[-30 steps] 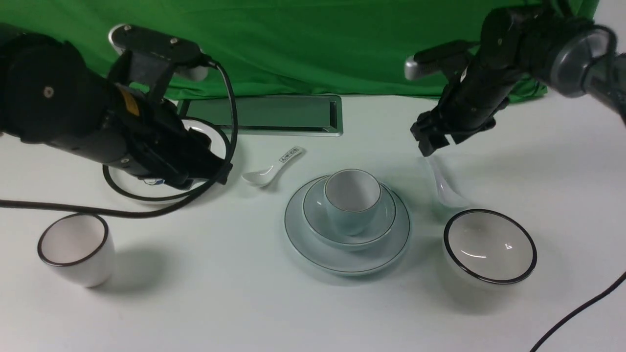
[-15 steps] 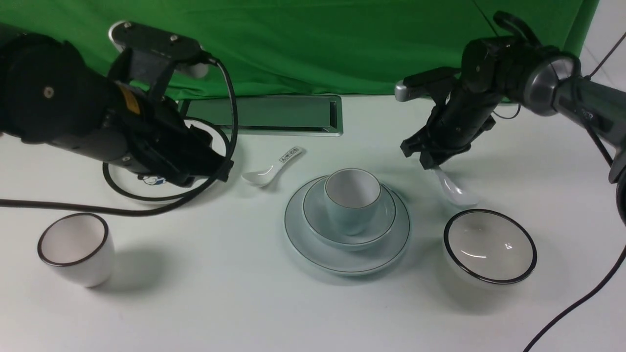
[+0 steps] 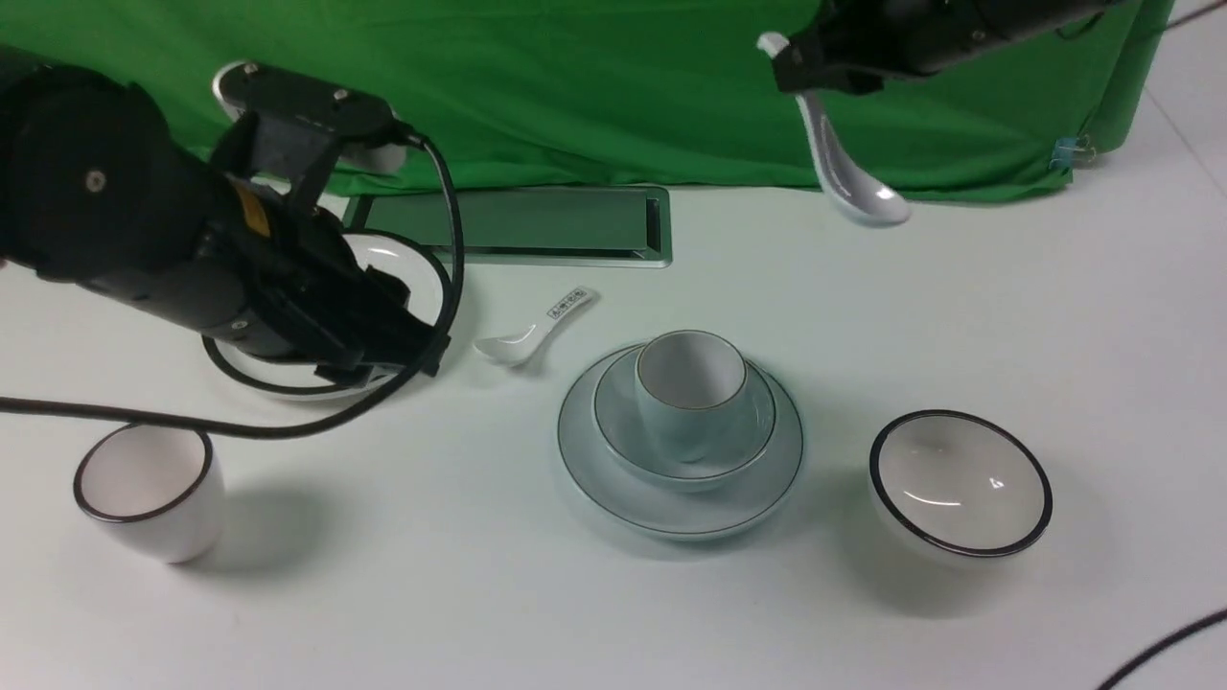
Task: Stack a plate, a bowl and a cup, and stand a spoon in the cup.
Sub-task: Use the right arm to put the blue soup spoon into the blue teacup in the middle
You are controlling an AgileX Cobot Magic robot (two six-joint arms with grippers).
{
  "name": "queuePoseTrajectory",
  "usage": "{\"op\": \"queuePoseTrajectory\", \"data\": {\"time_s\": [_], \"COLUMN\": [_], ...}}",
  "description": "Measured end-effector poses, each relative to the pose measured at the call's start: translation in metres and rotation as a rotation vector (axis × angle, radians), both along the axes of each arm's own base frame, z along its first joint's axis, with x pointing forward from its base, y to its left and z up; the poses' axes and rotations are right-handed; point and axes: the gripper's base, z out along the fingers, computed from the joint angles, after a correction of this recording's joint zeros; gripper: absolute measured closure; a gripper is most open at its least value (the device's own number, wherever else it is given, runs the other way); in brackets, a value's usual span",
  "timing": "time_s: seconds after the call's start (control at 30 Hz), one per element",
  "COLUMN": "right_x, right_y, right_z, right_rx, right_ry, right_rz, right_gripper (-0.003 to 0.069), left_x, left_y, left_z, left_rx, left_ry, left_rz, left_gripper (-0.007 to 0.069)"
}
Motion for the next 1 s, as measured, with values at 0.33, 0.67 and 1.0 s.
{"op": "queuePoseTrajectory", "data": {"time_s": [0.33,0.67,1.0], "right_x": [-0.057,-0.057,-0.045], "right_y": [0.032,0.073,0.078], "right_z": [-0.064,-0.095,-0.106], "right_rx": [-0.102,-0.156,-0.094], "right_ry": [-0.246,-0.217,-0.154], "right_rz": [-0.182,-0.098,-0.179], "right_gripper": [0.0492,0.0492,0.0492], "left_x": [0.002,0.004,0.004], "left_y": [-0.001,-0.002,-0.002], "left_z": [0.002,0.003,0.004], "left_rx": [-0.011,-0.023,-0.025], "left_ry": [-0.031,-0.055,-0.063], "left_rz": [0.001,0.002,0.001], "left_gripper": [0.0384,0.0384,0.0384]}}
